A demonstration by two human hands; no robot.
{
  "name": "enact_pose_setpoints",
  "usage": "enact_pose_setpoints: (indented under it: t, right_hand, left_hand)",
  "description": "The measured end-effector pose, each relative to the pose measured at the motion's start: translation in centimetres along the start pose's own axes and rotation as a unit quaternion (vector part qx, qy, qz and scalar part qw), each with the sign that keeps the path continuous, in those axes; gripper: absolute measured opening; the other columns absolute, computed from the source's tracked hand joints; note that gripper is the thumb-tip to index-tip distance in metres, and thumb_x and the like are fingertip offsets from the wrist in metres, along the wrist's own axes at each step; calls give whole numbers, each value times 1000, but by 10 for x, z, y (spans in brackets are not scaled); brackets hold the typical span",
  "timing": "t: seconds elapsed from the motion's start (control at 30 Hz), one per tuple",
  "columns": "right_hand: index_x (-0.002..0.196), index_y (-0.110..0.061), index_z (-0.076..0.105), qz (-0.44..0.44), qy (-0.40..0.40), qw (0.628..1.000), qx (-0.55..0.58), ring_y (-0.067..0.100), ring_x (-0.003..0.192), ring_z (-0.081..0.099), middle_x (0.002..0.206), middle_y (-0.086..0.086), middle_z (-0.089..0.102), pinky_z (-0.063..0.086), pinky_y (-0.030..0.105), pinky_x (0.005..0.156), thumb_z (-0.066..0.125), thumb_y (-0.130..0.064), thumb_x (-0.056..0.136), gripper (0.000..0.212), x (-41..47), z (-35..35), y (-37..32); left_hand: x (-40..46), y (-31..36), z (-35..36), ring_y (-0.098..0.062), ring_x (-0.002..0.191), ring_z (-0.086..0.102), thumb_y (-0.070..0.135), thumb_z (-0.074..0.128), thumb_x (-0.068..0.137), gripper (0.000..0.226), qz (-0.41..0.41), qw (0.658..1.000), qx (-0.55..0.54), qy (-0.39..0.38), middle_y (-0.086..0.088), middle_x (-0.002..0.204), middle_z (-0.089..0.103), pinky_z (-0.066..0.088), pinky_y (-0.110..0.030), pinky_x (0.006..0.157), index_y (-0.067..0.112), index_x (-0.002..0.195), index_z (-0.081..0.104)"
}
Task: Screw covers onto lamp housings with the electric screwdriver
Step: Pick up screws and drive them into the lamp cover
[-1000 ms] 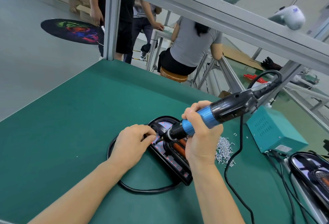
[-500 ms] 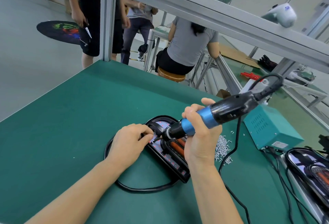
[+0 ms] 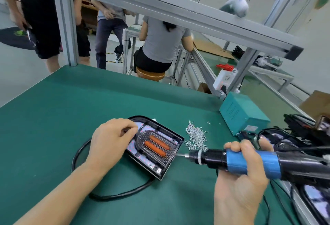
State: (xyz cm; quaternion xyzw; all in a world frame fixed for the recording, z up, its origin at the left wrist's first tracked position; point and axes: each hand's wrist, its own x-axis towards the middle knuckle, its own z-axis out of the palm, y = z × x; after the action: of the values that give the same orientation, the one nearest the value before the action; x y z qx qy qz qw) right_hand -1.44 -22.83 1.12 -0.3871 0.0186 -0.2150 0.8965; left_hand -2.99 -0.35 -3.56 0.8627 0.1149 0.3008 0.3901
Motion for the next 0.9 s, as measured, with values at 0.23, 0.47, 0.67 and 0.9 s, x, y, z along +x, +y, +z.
enact_pose_setpoints:
  t: [0.23, 0.47, 0.67, 0.9]
  right_hand:
    - [96, -29, 55, -74, 9, 997, 19, 10, 63, 53, 68, -7, 52, 49, 27, 79, 56, -2, 79, 32, 8, -29, -17]
    - [98, -26, 53, -103, 28, 994, 12, 11, 61, 53, 65, -6, 52, 52, 25, 74, 55, -2, 77, 32, 17, -40, -28]
    - [97, -27, 54, -106, 44, 993, 20, 9, 59, 55, 64, -7, 53, 53, 22, 72, 58, -6, 73, 32, 24, -51, -35]
    - [97, -27, 55, -111, 80, 990, 11, 10, 60, 55, 64, -7, 52, 54, 22, 73, 58, -4, 76, 31, 19, -66, -32]
  left_hand:
    - [22, 66, 49, -16, 75, 49, 22, 68, 85, 7, 146, 986, 25, -75, 11, 75, 64, 38, -35, 78, 22, 80, 73]
    - [46, 99, 122, -17, 95, 51, 29, 58, 90, 15, 198, 929, 217, -223, 8, 90, 70, 25, -31, 83, 27, 90, 73]
    - [54, 102, 151, -17, 86, 61, 21, 66, 84, 8, 148, 912, 257, -284, 5, 85, 73, 22, -31, 83, 22, 79, 71]
    - [48, 103, 161, -23, 87, 60, 8, 61, 79, 18, 176, 848, 328, -378, 0, 92, 70, 23, -31, 81, 27, 80, 61]
